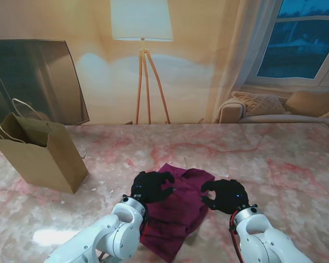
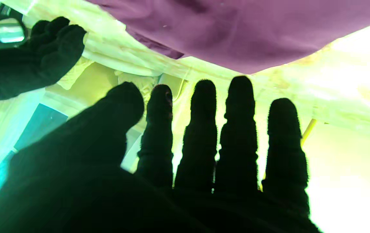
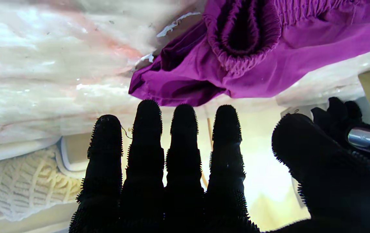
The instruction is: Fold the socks and the shorts into the kraft paper bag
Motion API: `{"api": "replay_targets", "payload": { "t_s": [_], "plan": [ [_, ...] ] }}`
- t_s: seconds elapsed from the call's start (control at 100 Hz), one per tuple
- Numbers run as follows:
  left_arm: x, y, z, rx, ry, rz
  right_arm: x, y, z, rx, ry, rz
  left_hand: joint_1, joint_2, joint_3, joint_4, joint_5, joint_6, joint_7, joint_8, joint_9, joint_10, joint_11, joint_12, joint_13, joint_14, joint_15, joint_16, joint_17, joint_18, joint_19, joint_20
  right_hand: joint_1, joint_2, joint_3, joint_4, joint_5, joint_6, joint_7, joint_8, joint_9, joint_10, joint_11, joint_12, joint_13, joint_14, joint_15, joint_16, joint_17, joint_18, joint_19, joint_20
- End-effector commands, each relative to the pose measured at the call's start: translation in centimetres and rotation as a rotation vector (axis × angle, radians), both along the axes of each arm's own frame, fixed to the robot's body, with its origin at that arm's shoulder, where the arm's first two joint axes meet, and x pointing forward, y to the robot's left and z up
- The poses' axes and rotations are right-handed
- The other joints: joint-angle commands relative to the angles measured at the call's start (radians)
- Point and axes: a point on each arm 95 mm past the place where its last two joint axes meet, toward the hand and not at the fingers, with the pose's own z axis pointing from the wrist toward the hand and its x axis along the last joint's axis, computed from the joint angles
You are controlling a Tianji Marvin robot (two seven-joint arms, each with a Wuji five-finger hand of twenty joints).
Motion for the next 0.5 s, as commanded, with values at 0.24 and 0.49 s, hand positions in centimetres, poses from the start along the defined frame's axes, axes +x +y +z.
{"api": "replay_targets", "payload": {
  "t_s": [0.24, 0.49],
  "plan": [
    [1.6, 3.5, -2.9, 0.074, 0.092, -0.136, 3.7, 1.9, -0.5, -0.054, 0.05, -0.009, 0.051, 0.12, -0.107, -0.026, 0.034, -0.026, -0.089, -0.098, -0.2, -0.097, -0.112, -0.089, -0.294, -0.035, -0.184, -0.089, -0.213, -0.047, -0.236, -0.023, -0.029, -0.019, -0.157, 0.017, -0.299, 0.188, -0.204, -0.035, -0.381, 0.061, -0.056, -0.033, -0.342, 0.03, -0.132, -0.058, -0.238, -0.004, -0.16, -0.017],
    [0.9, 4.4, -4.3, 0.101, 0.169, -0.163, 5.8, 3.2, -2.3, -0.166, 0.063, 0.003, 0.034, 0.194, -0.173, -0.004, 0.034, 0.011, -0.128, -0.098, -0.241, -0.083, -0.109, -0.099, -0.33, -0.026, -0.186, -0.097, -0.252, -0.057, -0.282, -0.003, -0.014, -0.153, -0.07, -0.017, -0.369, 0.231, -0.258, -0.032, -0.529, 0.084, -0.043, -0.041, -0.445, 0.067, -0.124, -0.08, -0.277, 0.067, -0.201, 0.017]
  ]
}}
